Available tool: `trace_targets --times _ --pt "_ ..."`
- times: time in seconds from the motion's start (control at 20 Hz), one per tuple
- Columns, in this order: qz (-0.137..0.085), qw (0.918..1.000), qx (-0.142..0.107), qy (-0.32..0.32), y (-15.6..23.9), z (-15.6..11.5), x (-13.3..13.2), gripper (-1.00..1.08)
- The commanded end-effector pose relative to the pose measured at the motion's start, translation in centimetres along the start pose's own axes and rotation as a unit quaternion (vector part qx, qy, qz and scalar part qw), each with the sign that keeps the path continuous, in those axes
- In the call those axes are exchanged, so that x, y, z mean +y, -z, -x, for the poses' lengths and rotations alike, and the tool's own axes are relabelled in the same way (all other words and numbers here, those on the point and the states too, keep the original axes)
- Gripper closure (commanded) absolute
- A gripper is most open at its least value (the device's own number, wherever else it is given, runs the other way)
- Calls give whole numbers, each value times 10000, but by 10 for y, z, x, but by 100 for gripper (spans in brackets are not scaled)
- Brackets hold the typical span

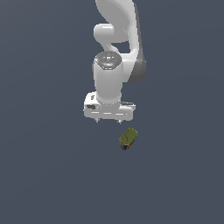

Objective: Pick up the object and move it to a goal position.

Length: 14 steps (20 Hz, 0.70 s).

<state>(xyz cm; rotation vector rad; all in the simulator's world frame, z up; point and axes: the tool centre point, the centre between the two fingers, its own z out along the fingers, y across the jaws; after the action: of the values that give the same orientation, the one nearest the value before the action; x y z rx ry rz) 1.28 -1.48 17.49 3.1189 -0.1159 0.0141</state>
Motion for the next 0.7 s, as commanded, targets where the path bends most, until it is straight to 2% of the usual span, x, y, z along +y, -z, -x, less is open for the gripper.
trace_targets --times 0.0,0.35,0.65 --pt "-7 9999 -4 -124 -2 -1 -4 -92" --pt "-33 9976 -15 -689 -12 -6 -20 -92" --pt "-56 9907 -31 -1357 -25 -11 -40 -92"
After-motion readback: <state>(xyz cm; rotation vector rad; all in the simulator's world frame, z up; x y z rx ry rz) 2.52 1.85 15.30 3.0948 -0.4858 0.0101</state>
